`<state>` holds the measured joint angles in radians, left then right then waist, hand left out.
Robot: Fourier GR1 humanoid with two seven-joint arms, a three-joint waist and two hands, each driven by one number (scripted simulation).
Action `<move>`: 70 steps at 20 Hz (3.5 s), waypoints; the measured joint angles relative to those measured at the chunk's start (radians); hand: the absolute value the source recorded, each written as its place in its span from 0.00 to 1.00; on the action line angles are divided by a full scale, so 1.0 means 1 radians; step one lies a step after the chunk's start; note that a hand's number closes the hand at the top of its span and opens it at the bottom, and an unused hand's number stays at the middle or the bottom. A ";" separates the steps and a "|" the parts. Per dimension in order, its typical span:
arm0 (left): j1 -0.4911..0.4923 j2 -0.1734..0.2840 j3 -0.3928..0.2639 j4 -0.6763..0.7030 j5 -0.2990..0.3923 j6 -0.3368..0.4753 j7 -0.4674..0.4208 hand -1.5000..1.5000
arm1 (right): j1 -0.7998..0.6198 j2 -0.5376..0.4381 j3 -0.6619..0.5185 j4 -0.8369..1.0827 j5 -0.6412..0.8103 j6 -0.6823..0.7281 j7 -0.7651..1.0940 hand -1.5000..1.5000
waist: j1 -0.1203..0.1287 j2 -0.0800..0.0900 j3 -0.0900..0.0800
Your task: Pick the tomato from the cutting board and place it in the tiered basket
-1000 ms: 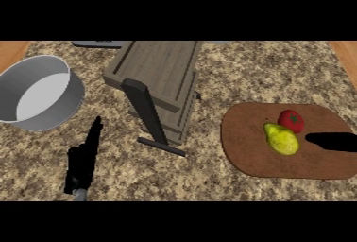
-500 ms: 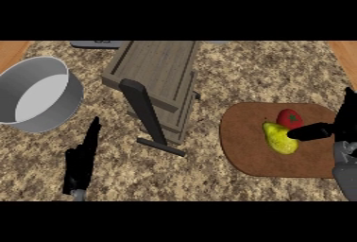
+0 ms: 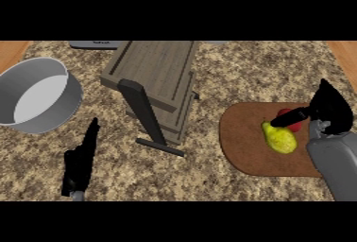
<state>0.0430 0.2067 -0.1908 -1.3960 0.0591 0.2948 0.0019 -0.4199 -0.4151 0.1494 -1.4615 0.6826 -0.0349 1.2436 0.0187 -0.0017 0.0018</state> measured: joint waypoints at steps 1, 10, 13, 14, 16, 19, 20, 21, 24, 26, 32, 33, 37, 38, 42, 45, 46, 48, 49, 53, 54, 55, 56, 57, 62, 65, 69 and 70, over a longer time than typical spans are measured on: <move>0.004 -0.002 -0.002 -0.006 -0.003 0.004 0.002 0.50 | -0.008 0.009 -0.004 0.017 -0.001 0.012 0.001 0.00 | 0.000 0.000 0.000; 0.020 -0.006 0.005 -0.010 -0.009 0.002 -0.013 0.50 | -0.065 0.076 -0.072 0.137 -0.011 0.092 -0.001 0.00 | -0.010 -0.002 0.001; 0.023 -0.008 0.007 -0.011 -0.011 -0.001 -0.014 0.50 | -0.075 0.093 -0.095 0.156 -0.009 0.109 -0.002 0.00 | -0.013 -0.003 0.001; 0.025 -0.003 0.011 -0.019 -0.004 -0.007 -0.004 0.50 | -0.076 0.096 -0.103 0.166 -0.004 0.113 -0.005 0.00 | -0.012 -0.002 0.001; 0.022 -0.010 0.013 -0.008 -0.007 -0.006 -0.013 0.50 | -0.081 0.101 -0.118 0.185 -0.002 0.124 -0.010 0.00 | -0.014 -0.002 0.001; 0.028 -0.006 0.011 -0.022 -0.012 -0.010 -0.001 0.50 | -0.084 0.109 -0.142 0.216 -0.002 0.141 -0.021 0.00 | -0.014 -0.003 0.001; 0.024 -0.008 0.012 -0.021 -0.013 -0.007 0.007 0.50 | -0.080 0.119 -0.147 0.225 0.000 0.142 -0.027 0.00 | -0.014 -0.003 0.001; 0.028 -0.006 0.015 -0.022 -0.013 -0.010 0.002 0.50 | -0.082 0.127 -0.154 0.232 0.001 0.143 -0.027 0.00 | -0.014 -0.003 0.001; 0.026 -0.007 0.019 -0.021 -0.012 -0.015 0.011 0.50 | -0.070 0.141 -0.180 0.248 0.002 0.143 -0.043 0.00 | -0.016 -0.003 0.001; 0.026 -0.011 0.019 -0.022 -0.014 -0.013 0.014 0.50 | -0.065 0.142 -0.201 0.259 -0.001 0.146 -0.055 0.00 | -0.017 -0.003 0.001; 0.031 -0.013 0.028 -0.023 -0.019 -0.021 0.002 0.50 | -0.061 0.167 -0.236 0.285 0.013 0.147 -0.070 0.00 | -0.016 -0.004 0.001; 0.033 -0.018 0.023 -0.029 -0.024 -0.017 0.007 0.50 | -0.051 0.169 -0.242 0.289 0.015 0.145 -0.080 1.00 | -0.016 -0.004 0.001; 0.021 -0.013 0.041 -0.019 -0.017 -0.033 0.015 0.50 | -0.063 0.192 -0.248 0.331 0.053 0.133 -0.100 1.00 | -0.014 -0.005 -0.001; 0.026 -0.020 0.039 -0.022 -0.023 -0.029 0.008 0.50 | -0.065 0.191 -0.251 0.342 0.060 0.132 -0.110 1.00 | -0.014 -0.005 -0.002; 0.026 -0.040 0.034 -0.017 -0.042 -0.021 0.006 0.50 | -0.056 0.201 -0.247 0.345 0.095 0.119 -0.140 1.00 | -0.016 -0.007 -0.005; 0.024 -0.043 0.035 -0.014 -0.050 -0.024 0.001 0.50 | -0.061 0.192 -0.226 0.384 0.140 0.113 -0.170 1.00 | -0.013 -0.011 -0.008; 0.031 -0.035 0.038 -0.027 -0.051 -0.029 0.012 0.50 | -0.066 0.189 -0.219 0.385 0.154 0.116 -0.171 1.00 | -0.013 -0.010 -0.008; 0.032 -0.037 0.040 -0.035 -0.052 -0.025 0.028 0.50 | -0.051 0.194 -0.165 0.328 0.166 0.157 -0.200 1.00 | -0.019 -0.010 -0.005; 0.036 -0.034 0.042 -0.035 -0.049 -0.029 0.029 0.50 | -0.046 0.205 -0.125 0.297 0.170 0.181 -0.226 1.00 | -0.021 -0.011 -0.005; 0.041 -0.033 0.043 -0.029 -0.051 -0.029 0.035 0.50 | -0.079 0.262 0.068 0.166 0.171 0.329 -0.332 1.00 | -0.020 -0.024 -0.005; 0.045 -0.033 0.043 -0.028 -0.052 -0.027 0.031 0.50 | -0.085 0.273 0.111 0.122 0.170 0.368 -0.344 1.00 | -0.025 -0.027 -0.005; 0.052 -0.034 0.045 -0.027 -0.052 -0.026 0.025 0.50 | -0.087 0.280 0.139 0.065 0.160 0.404 -0.351 1.00 | -0.032 -0.029 -0.004; 0.057 -0.036 0.046 -0.028 -0.054 -0.021 0.023 0.50 | -0.090 0.291 0.162 0.002 0.151 0.433 -0.348 1.00 | -0.040 -0.031 -0.004; 0.062 -0.035 0.049 -0.030 -0.052 -0.020 0.023 0.50 | -0.084 0.301 0.179 -0.066 0.140 0.458 -0.342 1.00 | -0.048 -0.032 -0.003; 0.080 -0.033 0.064 -0.041 -0.041 -0.019 0.022 0.50 | -0.084 0.354 0.160 -0.397 0.073 0.527 -0.280 1.00 | -0.071 -0.033 0.000; 0.089 -0.032 0.067 -0.043 -0.043 -0.016 0.014 0.50 | -0.097 0.380 0.119 -0.573 0.040 0.527 -0.234 1.00 | -0.078 -0.033 0.000; 0.091 -0.033 0.071 -0.047 -0.043 -0.014 0.016 0.50 | -0.178 0.386 0.050 -0.754 0.011 0.536 -0.184 1.00 | -0.080 -0.034 -0.001; 0.086 -0.039 0.068 -0.043 -0.047 -0.008 0.019 0.50 | -0.204 0.378 0.033 -0.790 0.006 0.547 -0.181 1.00 | -0.081 -0.033 -0.001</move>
<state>0.1286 0.1675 -0.1231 -1.4390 0.0119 0.2868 0.0208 -0.6235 -0.0373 0.1821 -2.2514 0.6889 0.5126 1.0629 -0.0626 -0.0345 0.0004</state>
